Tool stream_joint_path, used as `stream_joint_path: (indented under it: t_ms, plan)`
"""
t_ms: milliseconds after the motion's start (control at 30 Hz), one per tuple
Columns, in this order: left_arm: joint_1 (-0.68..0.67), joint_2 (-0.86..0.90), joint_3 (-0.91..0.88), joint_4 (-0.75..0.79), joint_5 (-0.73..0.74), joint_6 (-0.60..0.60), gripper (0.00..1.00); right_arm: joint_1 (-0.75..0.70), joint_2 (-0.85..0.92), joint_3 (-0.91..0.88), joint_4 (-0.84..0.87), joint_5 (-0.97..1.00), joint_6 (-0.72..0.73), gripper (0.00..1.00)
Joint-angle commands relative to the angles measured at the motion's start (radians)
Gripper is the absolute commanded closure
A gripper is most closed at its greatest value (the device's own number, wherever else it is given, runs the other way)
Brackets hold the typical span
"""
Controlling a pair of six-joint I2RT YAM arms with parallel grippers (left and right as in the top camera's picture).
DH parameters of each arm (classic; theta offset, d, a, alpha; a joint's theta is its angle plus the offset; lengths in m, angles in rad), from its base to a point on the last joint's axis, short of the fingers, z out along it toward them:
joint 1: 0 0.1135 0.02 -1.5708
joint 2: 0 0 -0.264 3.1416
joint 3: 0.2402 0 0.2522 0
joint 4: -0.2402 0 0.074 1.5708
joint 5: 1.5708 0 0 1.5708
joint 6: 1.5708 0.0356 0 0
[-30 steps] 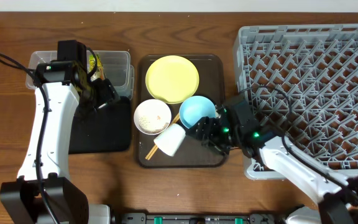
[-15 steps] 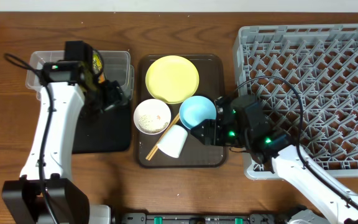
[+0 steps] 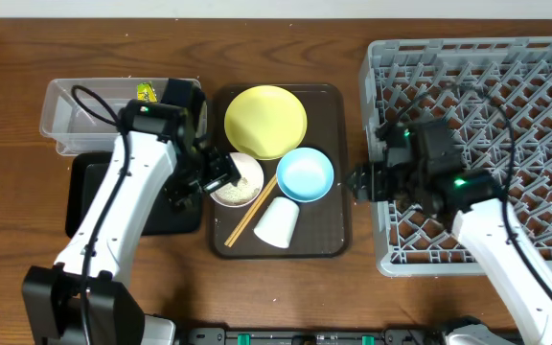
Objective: Sort waste into correct bins and load items into the dishwasher rack
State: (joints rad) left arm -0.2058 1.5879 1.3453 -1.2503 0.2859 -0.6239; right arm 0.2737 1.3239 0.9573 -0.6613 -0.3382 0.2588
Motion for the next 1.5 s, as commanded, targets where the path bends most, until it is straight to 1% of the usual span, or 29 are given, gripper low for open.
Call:
stream_joint_path:
  t_ms: [0,100,300,467,567,700,800,967,1100,1200,1267,1467]
  plan:
    - [-0.047,-0.008,-0.016,-0.006,0.003,-0.091,0.15,-0.043,-0.010,0.026,-0.008,0.037,-0.066,0.24]
    - [-0.095,-0.011,-0.045,0.011,0.013,-0.172,0.15,-0.082,-0.010,0.026,-0.020,0.059,-0.066,0.23]
    - [-0.182,-0.018,-0.134,0.168,0.156,-0.282,0.15,-0.140,-0.010,0.026,-0.064,0.061,-0.066,0.22]
    - [-0.254,-0.018,-0.180,0.267,0.227,-0.357,0.15,-0.155,-0.010,0.025,-0.080,0.061,-0.073,0.21]
    - [-0.286,-0.018,-0.181,0.269,0.248,-0.403,0.15,-0.155,-0.010,0.025,-0.082,0.062,-0.078,0.20]
    - [-0.333,-0.018,-0.189,0.270,0.328,-0.476,0.15,-0.155,-0.010,0.025,-0.084,0.062,-0.081,0.19]
    - [-0.366,-0.018,-0.207,0.298,0.328,-0.528,0.15,-0.155,-0.010,0.025,-0.084,0.061,-0.081,0.19]
    - [-0.418,-0.018,-0.280,0.408,0.332,-0.659,0.15,-0.155,-0.010,0.025,-0.086,0.061,-0.081,0.18]
    - [-0.451,-0.018,-0.367,0.564,0.331,-0.737,0.15,-0.155,-0.010,0.025,-0.091,0.061,-0.082,0.17]
    - [-0.459,-0.018,-0.423,0.712,0.312,-0.744,0.15,-0.155,-0.010,0.025,-0.092,0.061,-0.081,0.17]
    - [-0.459,-0.018,-0.447,0.770,0.289,-0.744,0.15,-0.155,-0.010,0.025,-0.093,0.061,-0.081,0.17]
    - [-0.459,-0.018,-0.459,0.788,0.219,-0.742,0.15,-0.155,-0.010,0.025,-0.103,0.060,-0.081,0.17]
